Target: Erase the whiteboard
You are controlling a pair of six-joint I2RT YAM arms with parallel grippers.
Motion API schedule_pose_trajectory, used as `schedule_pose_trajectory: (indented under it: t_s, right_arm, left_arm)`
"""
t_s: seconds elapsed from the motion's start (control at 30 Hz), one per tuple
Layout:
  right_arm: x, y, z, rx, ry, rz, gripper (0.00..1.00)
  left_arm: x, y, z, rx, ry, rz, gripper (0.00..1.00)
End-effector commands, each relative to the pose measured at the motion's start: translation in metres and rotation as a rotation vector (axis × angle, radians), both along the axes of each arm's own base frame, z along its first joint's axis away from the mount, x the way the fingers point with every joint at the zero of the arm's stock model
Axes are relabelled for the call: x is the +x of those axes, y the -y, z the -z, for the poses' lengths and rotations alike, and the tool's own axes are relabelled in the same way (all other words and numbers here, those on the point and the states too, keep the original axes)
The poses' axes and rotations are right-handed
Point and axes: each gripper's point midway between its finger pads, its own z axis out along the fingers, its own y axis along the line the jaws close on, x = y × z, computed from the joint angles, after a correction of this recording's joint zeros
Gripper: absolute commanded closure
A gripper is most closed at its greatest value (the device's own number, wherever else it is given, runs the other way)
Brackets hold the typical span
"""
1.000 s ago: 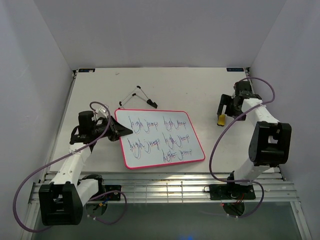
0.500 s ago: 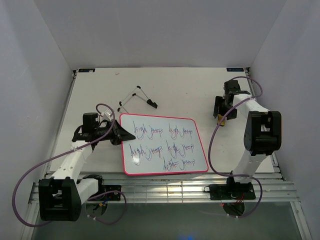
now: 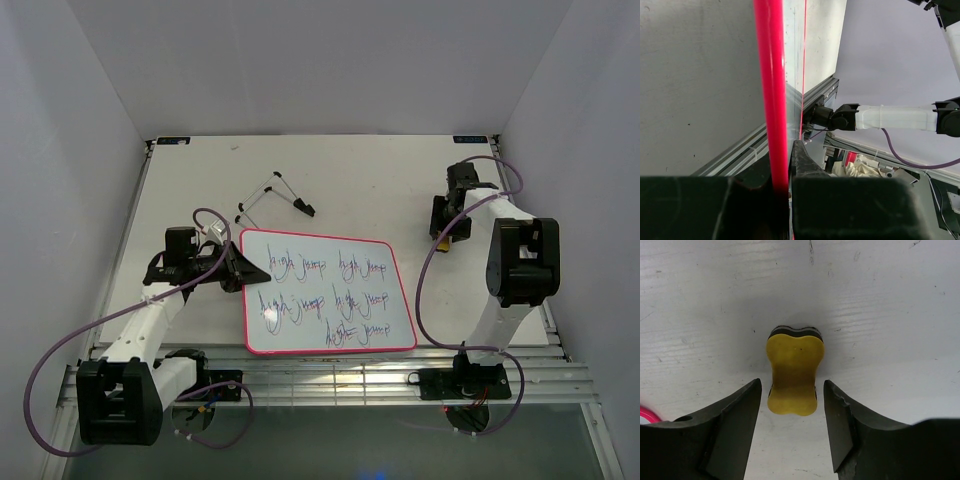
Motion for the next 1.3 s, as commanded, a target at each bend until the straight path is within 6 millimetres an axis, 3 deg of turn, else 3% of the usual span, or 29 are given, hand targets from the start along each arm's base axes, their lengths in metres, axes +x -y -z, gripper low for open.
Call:
schedule_pose_trajectory:
  t_s: [0.0, 0.2, 0.43, 0.83, 1.0, 1.1, 1.2, 1.23, 1.27]
  right_arm:
    - [0.011, 0.003, -0.003, -0.014, 0.043, 0.008, 0.43]
    - [0.010, 0.002, 0.002, -0.006, 0.032, 0.005, 0.52]
    - [0.008, 0.004, 0.011, -0.012, 0.011, 0.005, 0.51]
    - [0.009, 0.003, 0.003, -0.010, 0.039, 0.010, 0.60]
    - [0.007, -0.008, -0.007, 0.033, 0.062, -0.016, 0.67]
    - [0.004, -0.044, -0.030, 0.089, 0.116, -0.118, 0.67]
    - [-0.008, -0.119, -0.070, 0.221, 0.209, -0.328, 0.67]
    - [-0.022, -0.160, -0.080, 0.256, 0.221, -0.442, 0.67]
    - [-0.035, -0.188, -0.094, 0.306, 0.234, -0.523, 0.67]
  left_arm:
    - [0.010, -0.009, 0.003, 0.109, 0.115, -0.013, 1.00]
    - [0.009, -0.009, 0.005, 0.113, 0.121, -0.004, 1.00]
    - [0.008, -0.009, 0.005, 0.113, 0.127, 0.000, 1.00]
    - [0.008, -0.008, 0.004, 0.103, 0.136, 0.010, 1.00]
    - [0.009, -0.008, 0.005, 0.105, 0.134, 0.009, 1.00]
    - [0.012, -0.010, 0.006, 0.117, 0.135, -0.001, 1.00]
    - [0.016, -0.011, 0.004, 0.129, 0.146, -0.005, 1.00]
    - [0.017, -0.011, 0.005, 0.131, 0.146, -0.004, 1.00]
    - [0.018, -0.011, 0.004, 0.135, 0.154, 0.000, 1.00]
